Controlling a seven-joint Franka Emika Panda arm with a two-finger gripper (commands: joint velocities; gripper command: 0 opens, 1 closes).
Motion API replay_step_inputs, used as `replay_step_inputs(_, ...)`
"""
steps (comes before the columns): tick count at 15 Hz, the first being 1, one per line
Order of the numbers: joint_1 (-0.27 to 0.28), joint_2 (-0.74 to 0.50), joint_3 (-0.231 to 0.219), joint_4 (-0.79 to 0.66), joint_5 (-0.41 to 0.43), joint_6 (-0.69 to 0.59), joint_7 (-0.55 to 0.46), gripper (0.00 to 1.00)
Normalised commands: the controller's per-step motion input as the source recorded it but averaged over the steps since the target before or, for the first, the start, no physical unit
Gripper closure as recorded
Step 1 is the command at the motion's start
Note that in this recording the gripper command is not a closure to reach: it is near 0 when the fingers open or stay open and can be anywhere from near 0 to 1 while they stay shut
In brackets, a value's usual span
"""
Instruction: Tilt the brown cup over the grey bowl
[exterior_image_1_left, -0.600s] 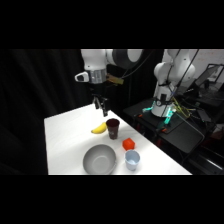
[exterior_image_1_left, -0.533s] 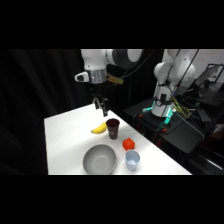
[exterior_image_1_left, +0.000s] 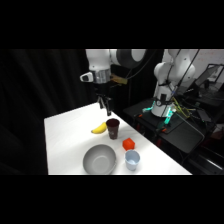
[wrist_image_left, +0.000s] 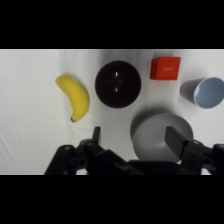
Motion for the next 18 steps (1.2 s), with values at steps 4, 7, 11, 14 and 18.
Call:
replay_step_inputs(4, 0.054, -0.25, 0.071, -0.45, 0.175, 0.41, 0.23, 0.0)
replay_step_inputs(7, 0.054, -0.04, 0.062, -0.3, 0.127, 0.49, 0.19, 0.0)
replay_step_inputs(11, 0.033, 0.12, 0.028, -0.12, 0.087, 0.39, 0.12, 0.0)
replay_step_inputs(14, 0.028, 0.2, -0.009, 0.0, 0.0, 0.31, 0.11, 0.0)
replay_step_inputs(18, 0.038, 0.21, -0.045, 0.07, -0.034, 0.22, 0.1, 0.0)
